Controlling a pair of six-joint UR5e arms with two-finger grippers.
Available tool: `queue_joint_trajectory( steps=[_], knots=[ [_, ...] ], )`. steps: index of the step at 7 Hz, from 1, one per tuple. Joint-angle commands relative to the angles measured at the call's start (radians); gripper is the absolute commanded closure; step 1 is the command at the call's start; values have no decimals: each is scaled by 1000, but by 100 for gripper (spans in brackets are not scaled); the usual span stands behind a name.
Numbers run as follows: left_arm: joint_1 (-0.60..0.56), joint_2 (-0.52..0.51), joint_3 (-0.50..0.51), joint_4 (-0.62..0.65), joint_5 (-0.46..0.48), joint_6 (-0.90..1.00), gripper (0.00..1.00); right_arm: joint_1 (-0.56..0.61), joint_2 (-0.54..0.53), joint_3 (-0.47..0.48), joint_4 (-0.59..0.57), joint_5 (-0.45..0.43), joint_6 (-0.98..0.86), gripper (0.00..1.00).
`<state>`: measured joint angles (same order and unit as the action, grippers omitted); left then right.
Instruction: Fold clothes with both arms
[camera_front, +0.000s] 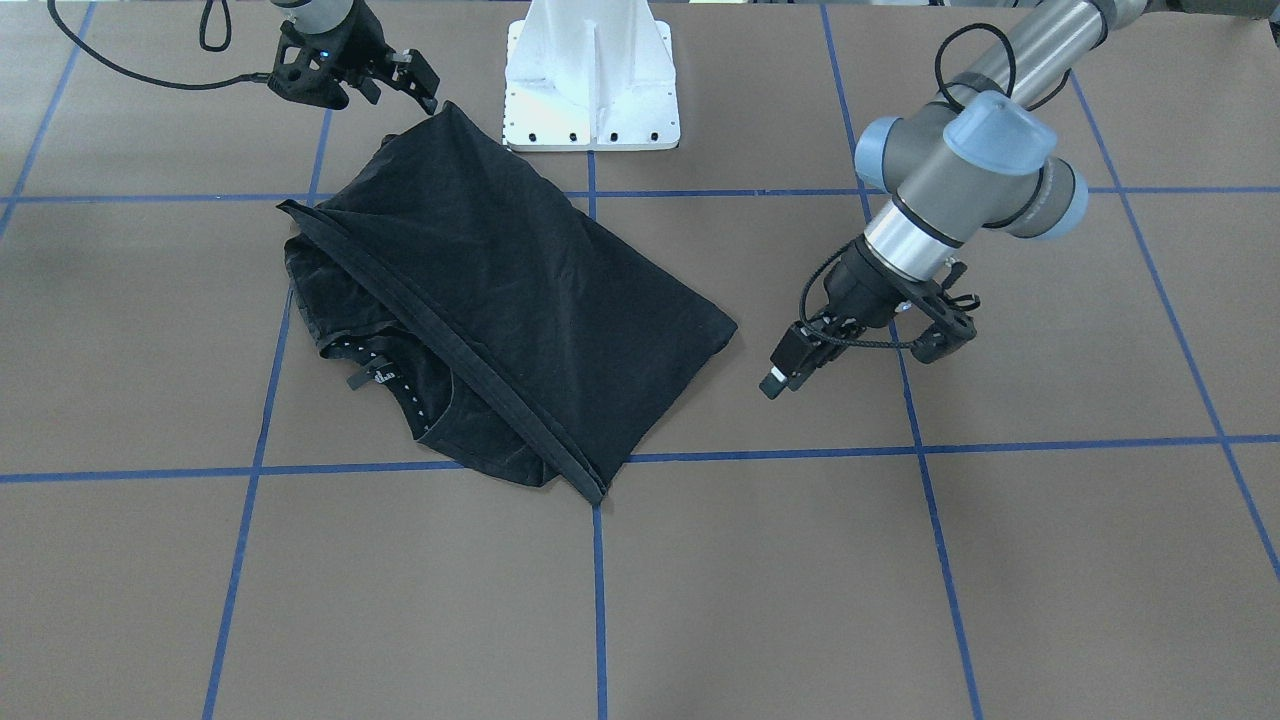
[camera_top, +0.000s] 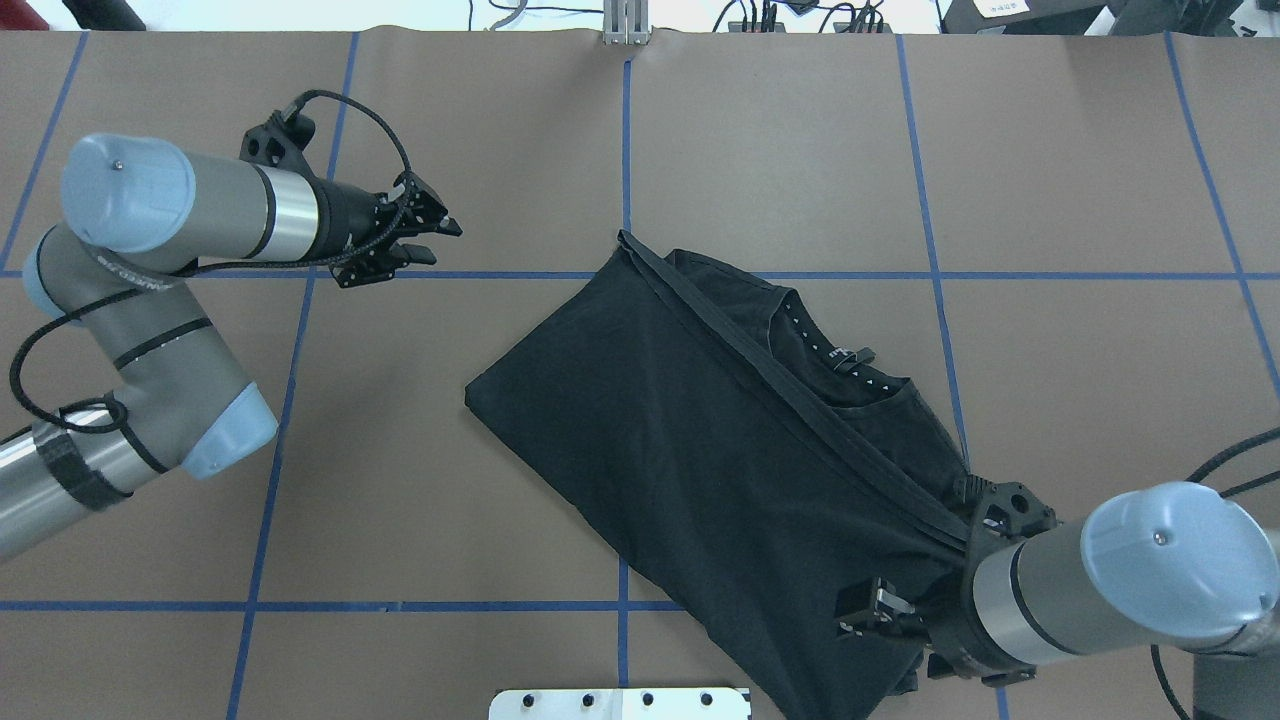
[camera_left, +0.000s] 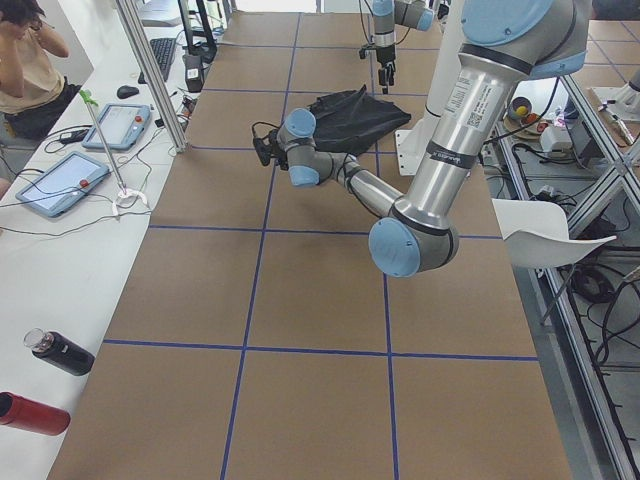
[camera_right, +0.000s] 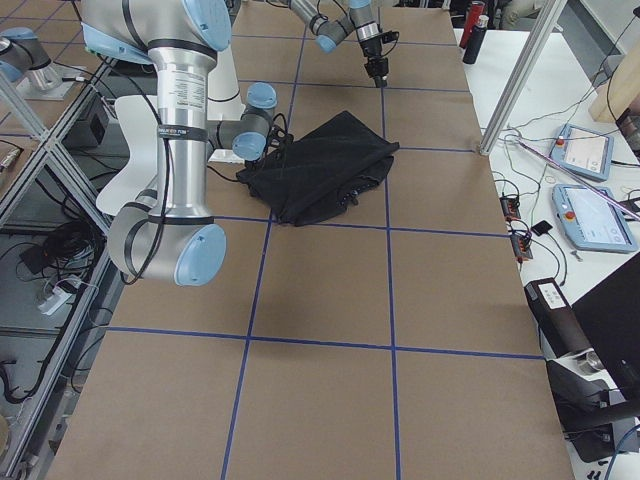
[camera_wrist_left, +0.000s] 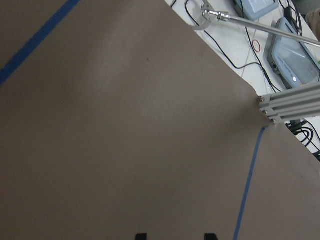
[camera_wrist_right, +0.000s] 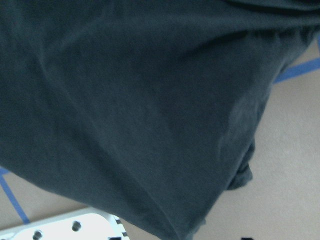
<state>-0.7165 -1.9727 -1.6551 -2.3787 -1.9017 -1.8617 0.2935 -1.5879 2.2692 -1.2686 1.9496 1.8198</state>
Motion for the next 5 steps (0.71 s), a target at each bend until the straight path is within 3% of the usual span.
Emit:
queue_joint_trajectory(
  steps=[1,2,5],
  knots=[
    [174,32,-115,218,157,-52,45,161,153,-87,-2,3,-2,0],
    [239,28,-100,258,220,-56,45,205,204,-138,0,2,-5,0],
    [256,34,-72,257,227,-57,46,225,256,-183,-2,0,-7,0]
  ],
)
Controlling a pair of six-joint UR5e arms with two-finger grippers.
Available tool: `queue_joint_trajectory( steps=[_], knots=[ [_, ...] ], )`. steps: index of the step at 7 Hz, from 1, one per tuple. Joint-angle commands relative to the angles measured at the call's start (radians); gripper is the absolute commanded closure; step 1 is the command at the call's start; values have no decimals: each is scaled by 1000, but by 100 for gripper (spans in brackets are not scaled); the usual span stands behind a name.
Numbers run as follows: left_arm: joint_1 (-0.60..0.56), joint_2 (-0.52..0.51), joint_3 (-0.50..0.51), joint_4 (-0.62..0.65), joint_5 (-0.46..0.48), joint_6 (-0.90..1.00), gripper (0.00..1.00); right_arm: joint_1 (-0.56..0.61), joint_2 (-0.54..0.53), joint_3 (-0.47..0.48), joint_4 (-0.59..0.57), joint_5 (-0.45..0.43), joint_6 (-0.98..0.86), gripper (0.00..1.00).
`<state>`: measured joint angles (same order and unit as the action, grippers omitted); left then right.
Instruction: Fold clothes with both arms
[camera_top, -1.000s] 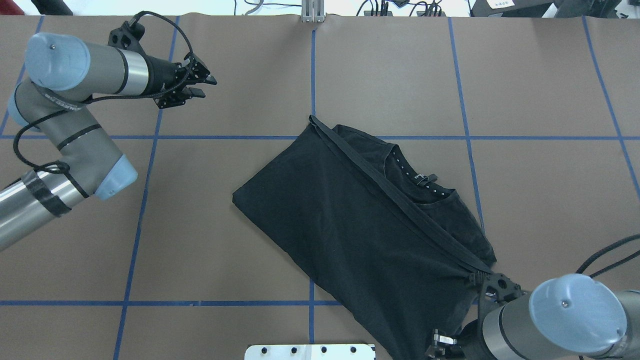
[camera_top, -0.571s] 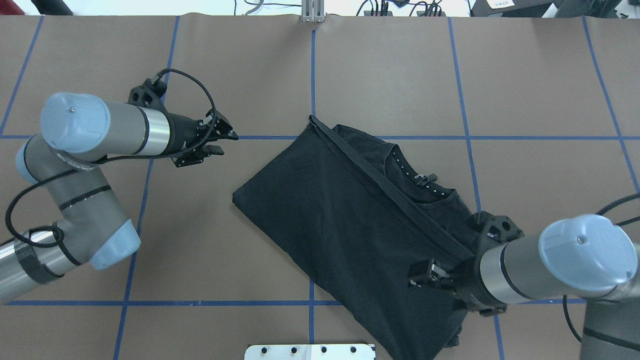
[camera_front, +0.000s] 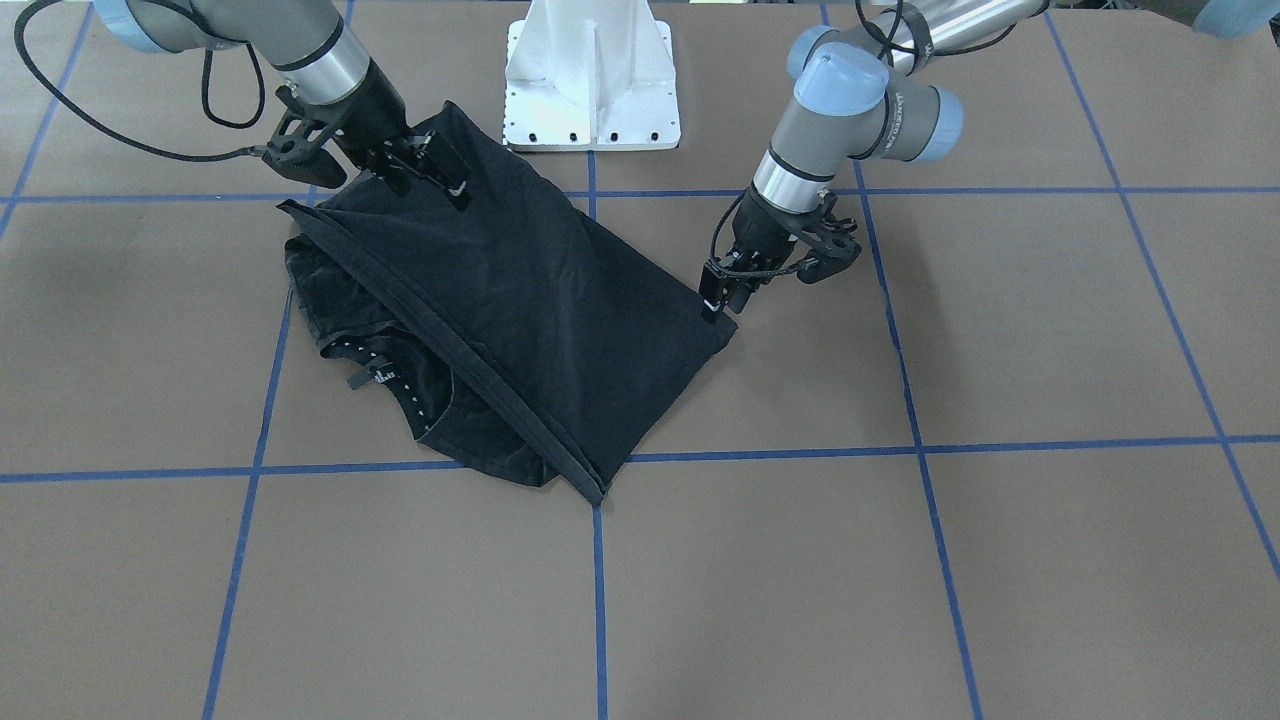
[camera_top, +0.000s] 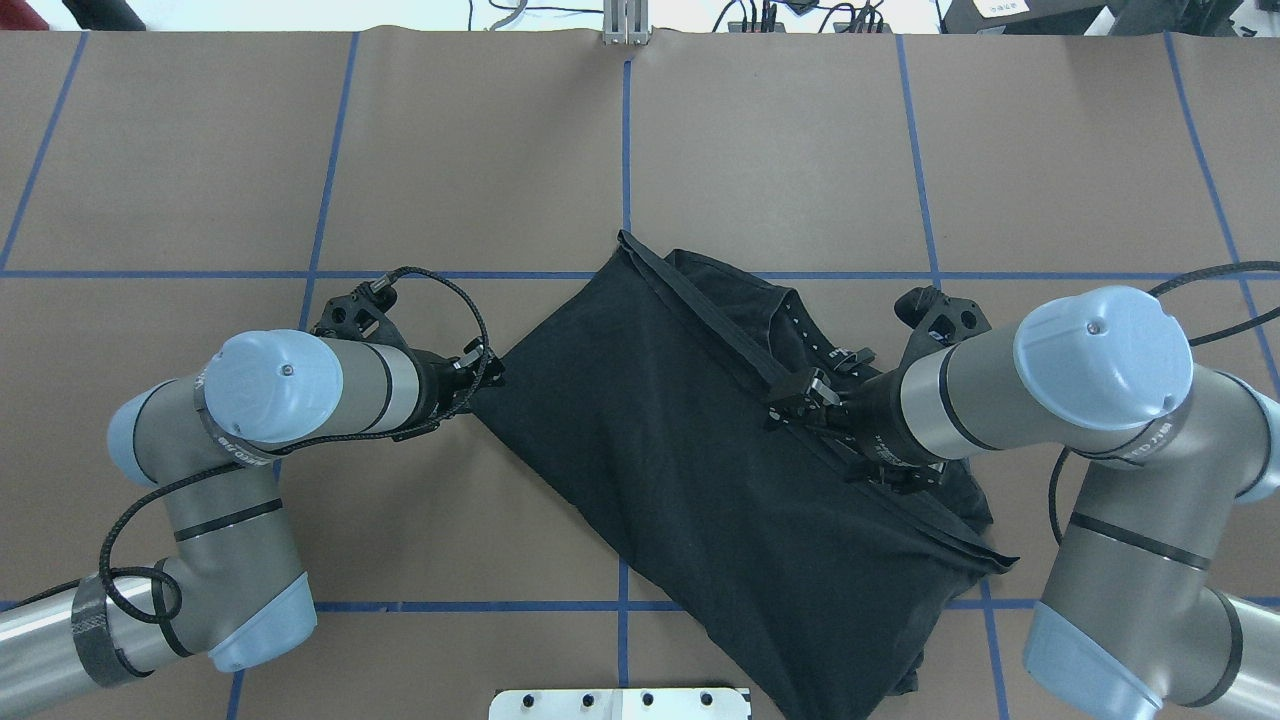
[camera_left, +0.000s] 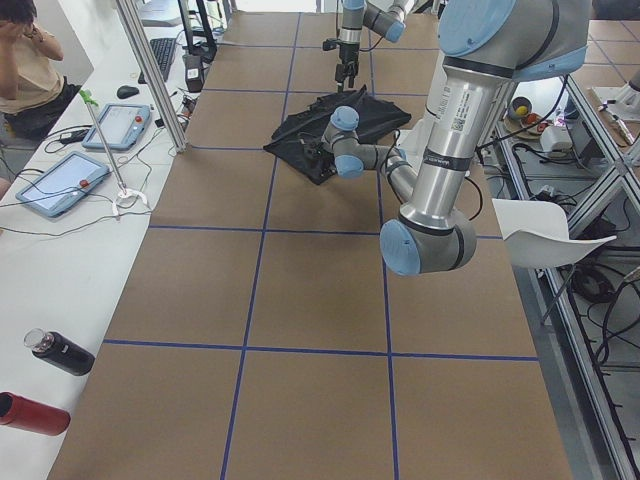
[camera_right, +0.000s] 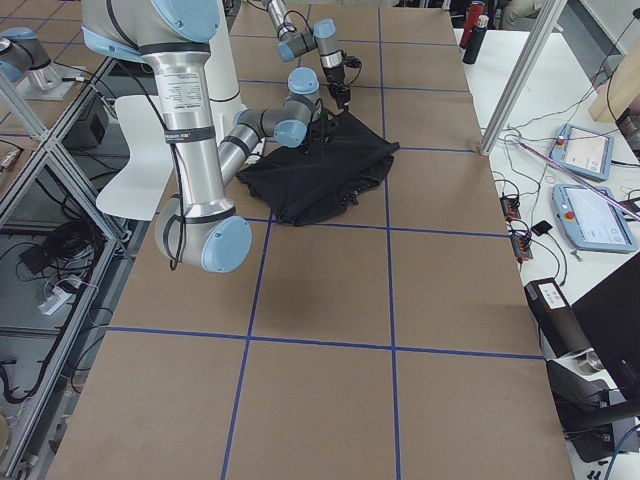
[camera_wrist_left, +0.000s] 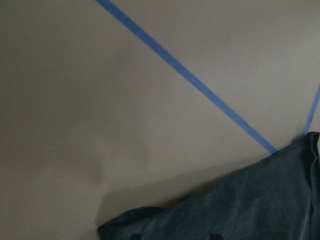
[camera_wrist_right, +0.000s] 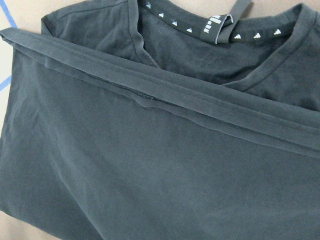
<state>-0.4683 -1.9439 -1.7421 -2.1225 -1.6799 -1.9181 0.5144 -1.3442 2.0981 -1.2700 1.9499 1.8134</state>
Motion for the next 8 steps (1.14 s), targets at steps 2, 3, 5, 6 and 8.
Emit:
queue_joint_trajectory(
  steps=[2,3,5,6,8],
  knots=[
    [10,-9,58,-5,5,7,46,4,13,-20,0,0,0,0],
    [10,-10,58,-5,5,8,48,4,13,-23,0,0,0,0],
    [8,-9,61,-5,5,1,75,4,14,-27,0,1,0,0],
    [8,-9,59,-7,5,4,100,3,16,-30,1,1,0,0],
    [-9,-6,18,-5,8,28,100,3,20,-32,1,0,0,0]
  ],
)
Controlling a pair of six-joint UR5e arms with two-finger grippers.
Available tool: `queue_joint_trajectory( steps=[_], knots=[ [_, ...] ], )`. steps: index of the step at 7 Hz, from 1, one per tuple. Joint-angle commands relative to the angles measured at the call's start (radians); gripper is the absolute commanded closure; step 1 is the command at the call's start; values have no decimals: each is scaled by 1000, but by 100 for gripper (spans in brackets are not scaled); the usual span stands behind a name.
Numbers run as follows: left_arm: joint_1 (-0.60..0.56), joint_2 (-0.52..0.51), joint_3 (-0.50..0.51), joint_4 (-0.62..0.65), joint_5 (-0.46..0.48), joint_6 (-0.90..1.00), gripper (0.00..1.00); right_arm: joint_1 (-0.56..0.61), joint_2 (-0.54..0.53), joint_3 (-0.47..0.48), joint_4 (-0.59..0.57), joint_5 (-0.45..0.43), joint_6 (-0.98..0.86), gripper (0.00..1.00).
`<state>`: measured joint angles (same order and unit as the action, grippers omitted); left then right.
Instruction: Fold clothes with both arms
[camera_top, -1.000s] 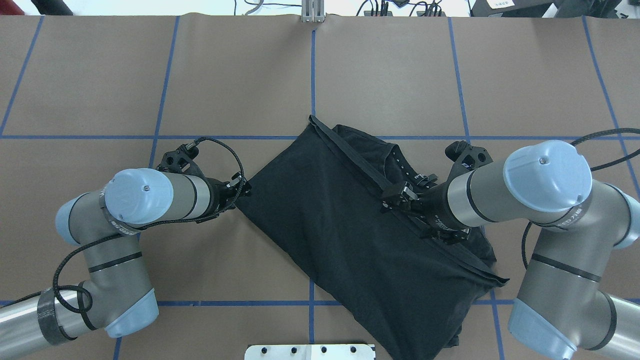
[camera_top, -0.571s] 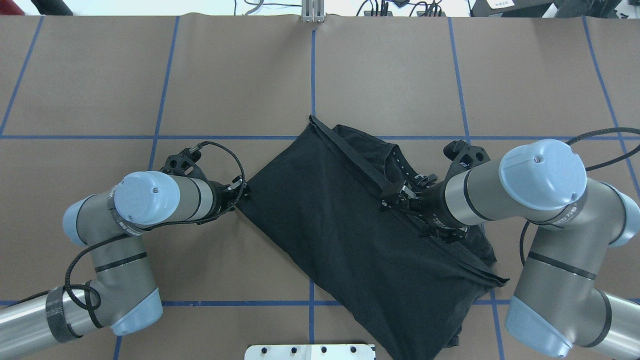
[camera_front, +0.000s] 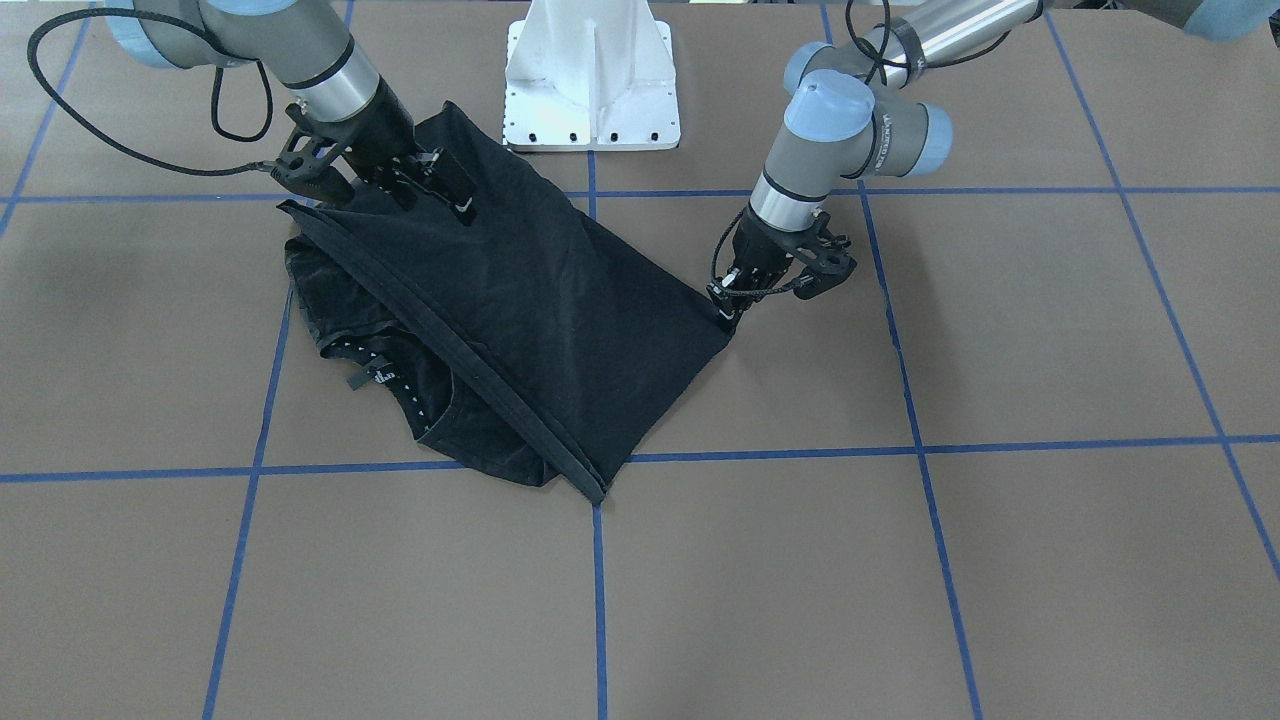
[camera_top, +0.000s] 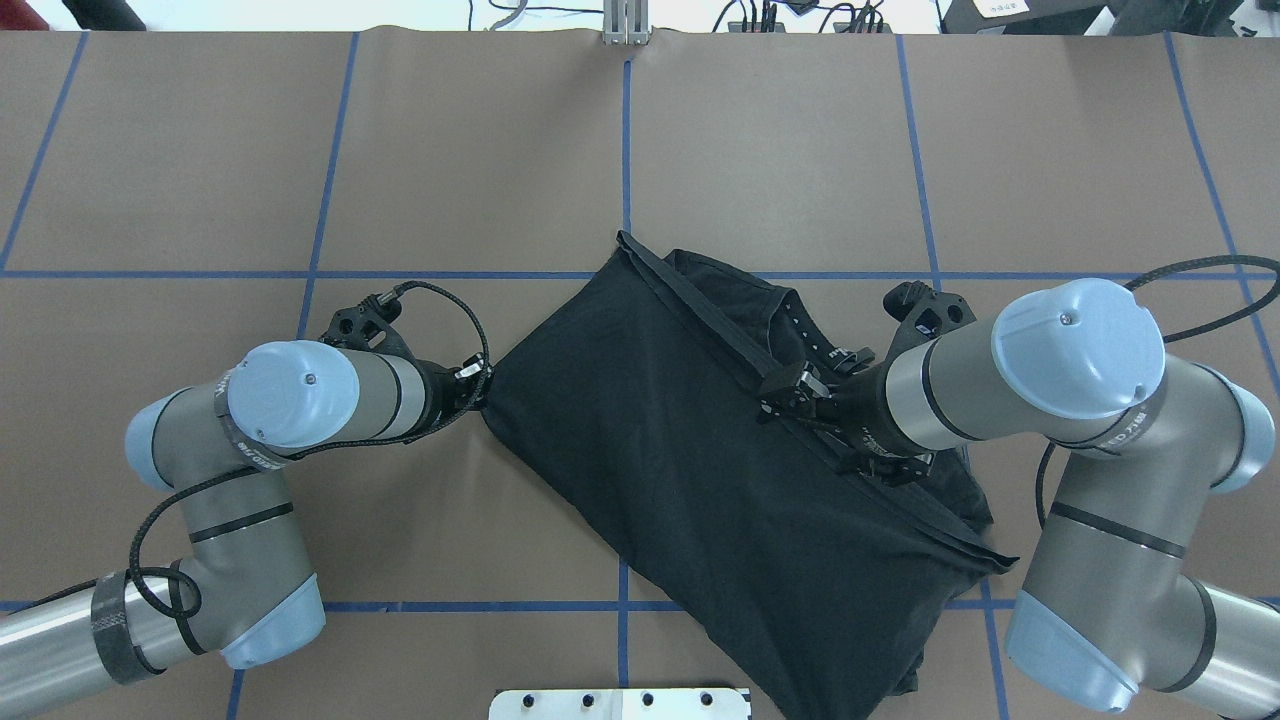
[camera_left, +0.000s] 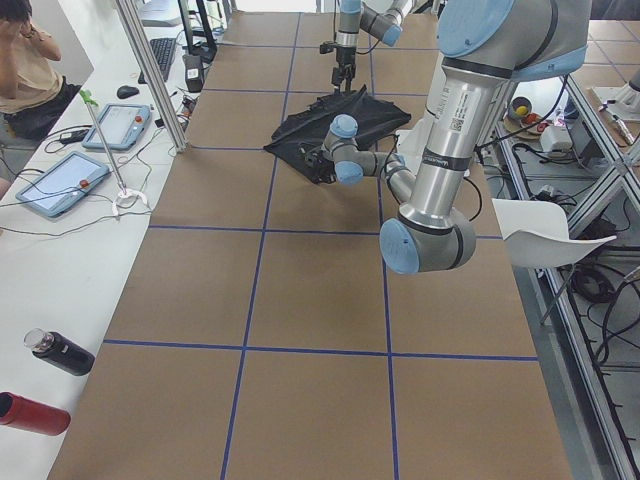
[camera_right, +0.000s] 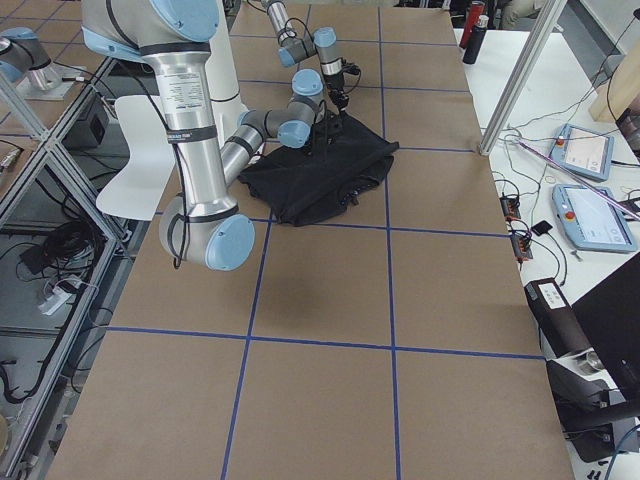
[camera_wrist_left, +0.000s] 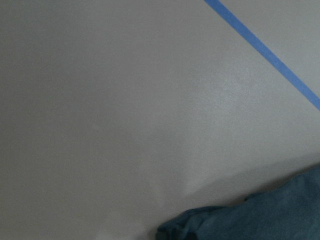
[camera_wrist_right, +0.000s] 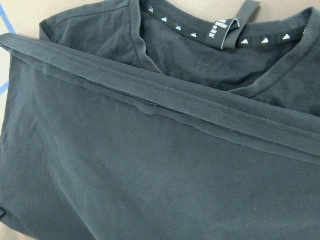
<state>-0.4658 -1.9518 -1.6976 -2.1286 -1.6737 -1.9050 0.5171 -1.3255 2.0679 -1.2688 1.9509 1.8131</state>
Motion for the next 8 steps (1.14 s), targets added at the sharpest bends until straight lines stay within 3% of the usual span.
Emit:
queue_joint_trajectory(
  steps=[1,3,4,5,7,8],
  knots=[
    [-22,-5,-22,-1,-1,97,100,1,2,-2,0,-3,0,0],
    [-158,-90,19,-5,3,254,100,20,20,-2,0,-10,-2,0],
    [-230,-155,123,-32,0,326,100,27,20,-2,-1,-10,-2,0],
    [-282,-226,280,-139,0,337,100,32,22,-2,0,-12,-2,0],
    [-339,-489,747,-401,5,346,100,56,23,0,0,-20,-2,0],
    [-356,-551,860,-459,6,412,100,60,23,-2,0,-48,-3,0]
  ],
)
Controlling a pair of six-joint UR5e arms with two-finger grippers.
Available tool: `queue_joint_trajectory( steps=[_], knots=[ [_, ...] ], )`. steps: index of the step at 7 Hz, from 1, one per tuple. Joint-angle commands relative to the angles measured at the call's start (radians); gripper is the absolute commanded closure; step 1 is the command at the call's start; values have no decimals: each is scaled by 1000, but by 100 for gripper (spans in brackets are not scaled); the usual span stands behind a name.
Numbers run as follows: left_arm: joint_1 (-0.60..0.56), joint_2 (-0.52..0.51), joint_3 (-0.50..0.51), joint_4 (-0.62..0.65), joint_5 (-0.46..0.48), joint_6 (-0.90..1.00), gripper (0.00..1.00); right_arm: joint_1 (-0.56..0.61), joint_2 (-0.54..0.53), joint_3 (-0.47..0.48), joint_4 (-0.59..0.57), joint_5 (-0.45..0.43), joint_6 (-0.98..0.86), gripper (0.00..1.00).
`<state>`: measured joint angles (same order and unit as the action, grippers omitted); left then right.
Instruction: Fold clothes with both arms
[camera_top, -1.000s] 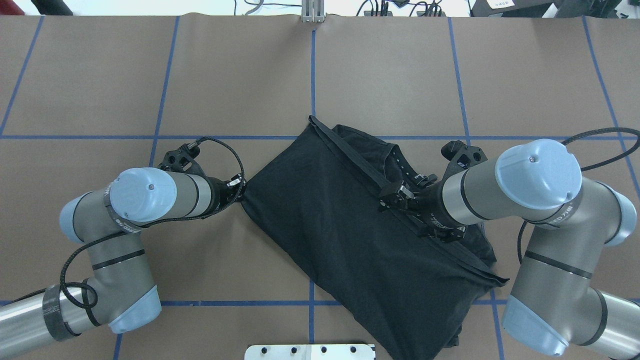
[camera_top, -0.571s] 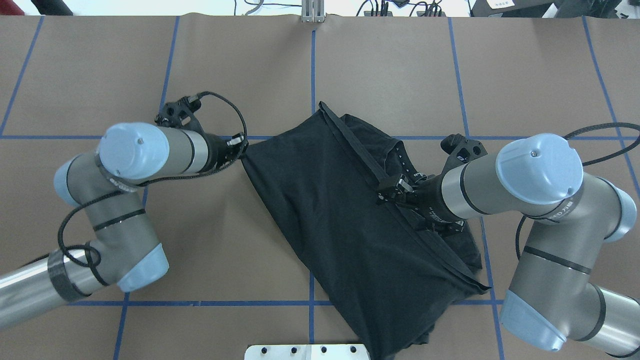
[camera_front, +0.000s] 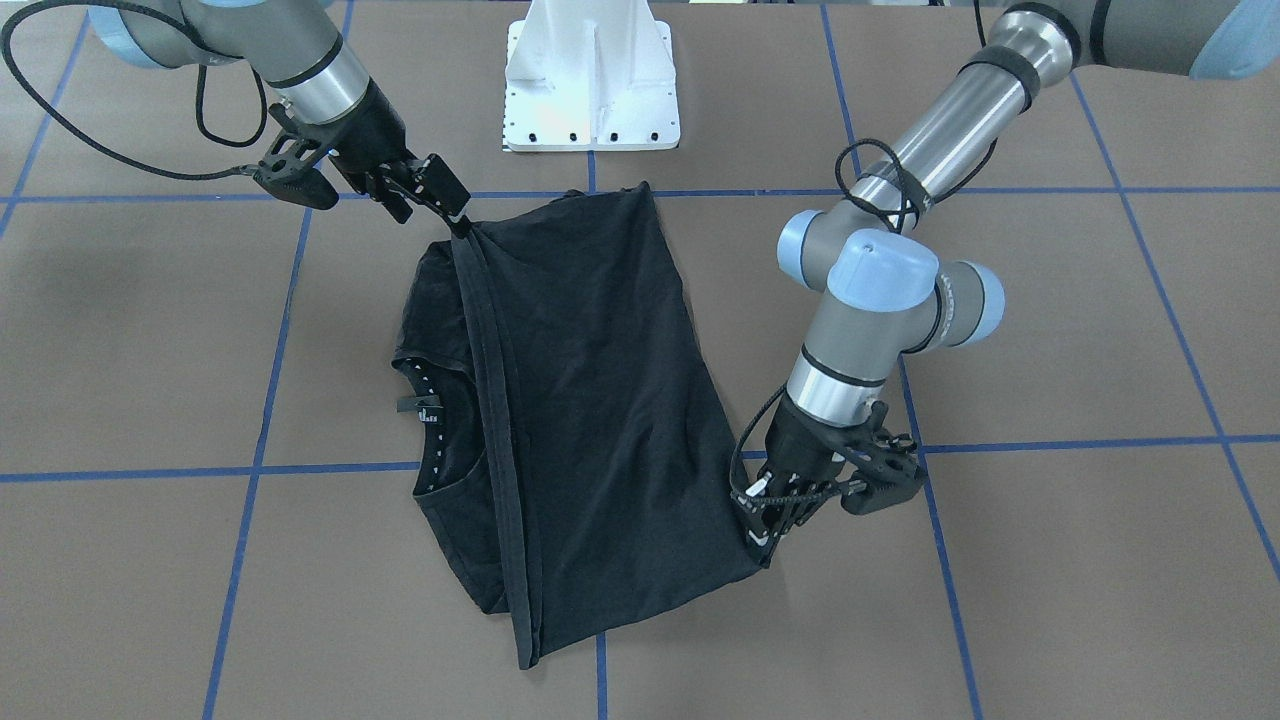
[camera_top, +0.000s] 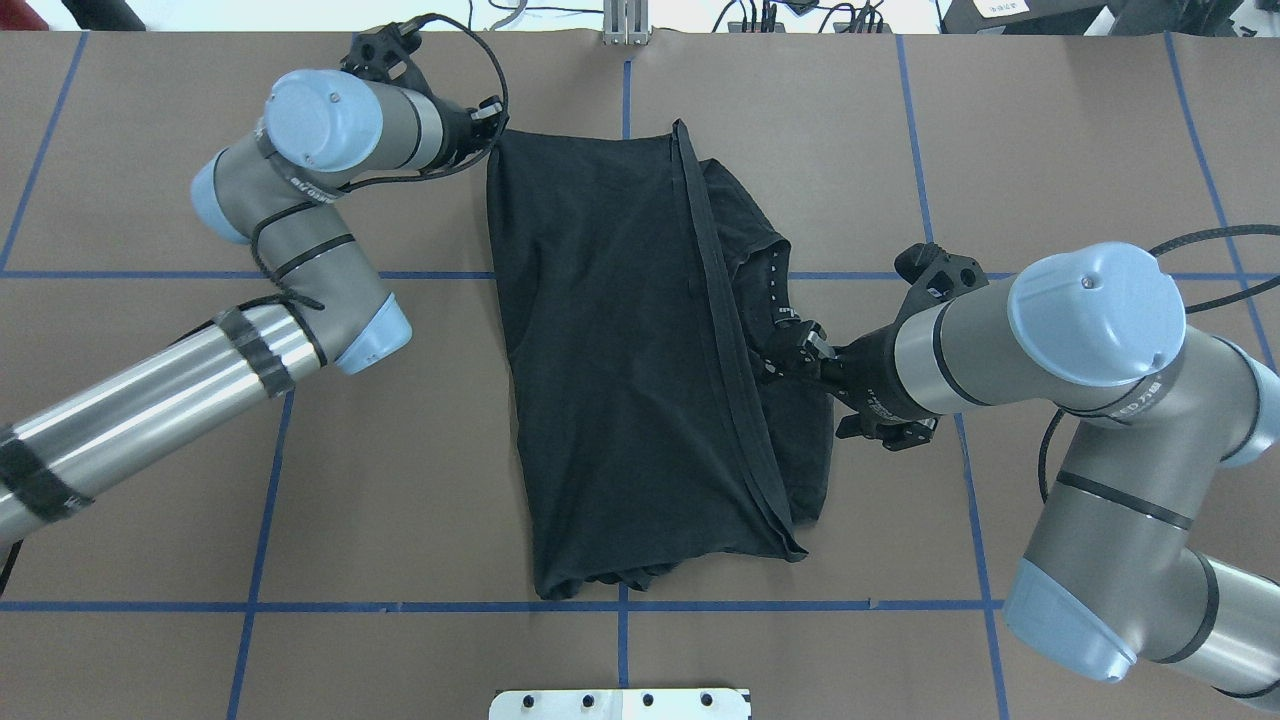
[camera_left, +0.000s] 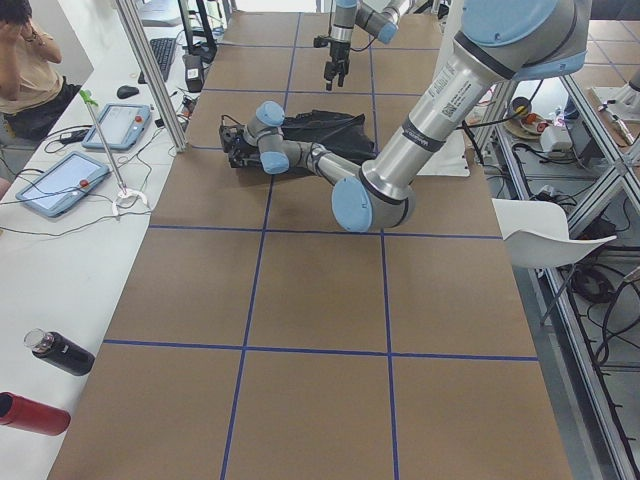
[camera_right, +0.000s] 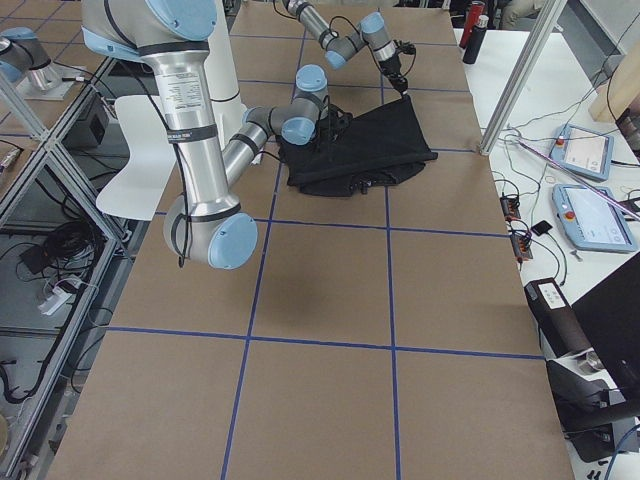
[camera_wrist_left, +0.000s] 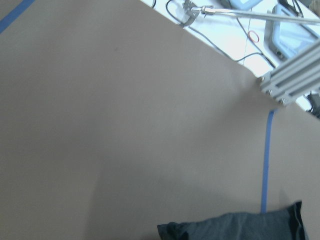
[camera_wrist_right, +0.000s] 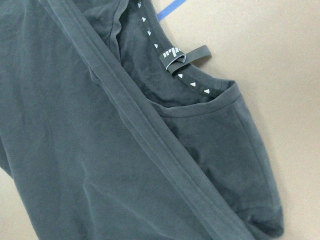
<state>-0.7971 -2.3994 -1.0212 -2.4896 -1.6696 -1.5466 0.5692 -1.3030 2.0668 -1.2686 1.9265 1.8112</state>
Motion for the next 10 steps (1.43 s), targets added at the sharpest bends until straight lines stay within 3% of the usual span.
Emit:
queue_joint_trajectory(
  steps=[1,2,3,4,6,7,9,10],
  knots=[
    [-28,-141,238,-113,13,92,100,6,4,-11,0,-85,0,0],
    [-28,-161,269,-150,13,97,48,6,20,-20,-1,-121,5,0],
    [-27,-162,260,-152,13,112,15,5,59,-54,-1,-159,11,0],
    [-27,-141,207,-149,5,114,13,-5,65,-57,-3,-191,11,0],
    [-25,82,-86,-138,1,120,13,-93,106,-54,-154,-202,-97,1],
    [-25,141,-152,-134,-2,121,13,-160,161,-56,-255,-243,-292,4],
    [-28,312,-338,-123,-96,153,13,-253,198,-66,-409,-335,-648,12],
    [-30,328,-365,-117,-96,160,13,-274,208,-85,-449,-366,-816,13]
  ],
)
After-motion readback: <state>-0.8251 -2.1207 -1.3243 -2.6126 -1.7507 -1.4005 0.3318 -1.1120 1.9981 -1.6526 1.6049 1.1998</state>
